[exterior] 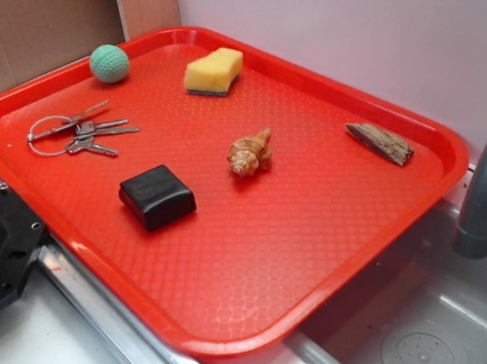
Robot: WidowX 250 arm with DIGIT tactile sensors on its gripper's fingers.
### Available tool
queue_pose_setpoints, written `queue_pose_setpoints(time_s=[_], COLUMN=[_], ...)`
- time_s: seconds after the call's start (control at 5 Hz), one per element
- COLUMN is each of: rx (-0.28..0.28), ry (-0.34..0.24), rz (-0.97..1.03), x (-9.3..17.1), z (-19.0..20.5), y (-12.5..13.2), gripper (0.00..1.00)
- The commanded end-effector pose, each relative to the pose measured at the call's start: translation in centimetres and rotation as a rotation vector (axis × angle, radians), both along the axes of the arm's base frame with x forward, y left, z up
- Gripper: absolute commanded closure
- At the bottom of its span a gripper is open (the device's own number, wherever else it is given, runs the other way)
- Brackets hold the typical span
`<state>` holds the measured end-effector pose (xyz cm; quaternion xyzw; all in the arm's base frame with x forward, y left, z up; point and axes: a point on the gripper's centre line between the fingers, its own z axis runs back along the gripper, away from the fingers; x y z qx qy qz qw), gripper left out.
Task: Grab the shell.
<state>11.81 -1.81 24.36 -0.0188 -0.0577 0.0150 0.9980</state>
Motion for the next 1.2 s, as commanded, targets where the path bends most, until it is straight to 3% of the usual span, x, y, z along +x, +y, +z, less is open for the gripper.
queue_pose_setpoints(time_s=[0.0, 0.4, 0.6, 0.8, 1.0], rx=[0.0, 0.084, 0.12, -0.012, -0.042], ry=[0.0, 0.112, 0.239, 0.226, 0.225], rz=[0.0, 0.069, 0.313, 0.379, 0.365], x=[0.0, 10.0, 14.6, 14.2, 13.6], z=[0.0, -2.7, -4.7, -4.7, -4.4], y=[0.0, 1.5, 0.5, -3.2, -5.5], gripper=[0.0, 0.0, 0.0, 0.0, 0.0])
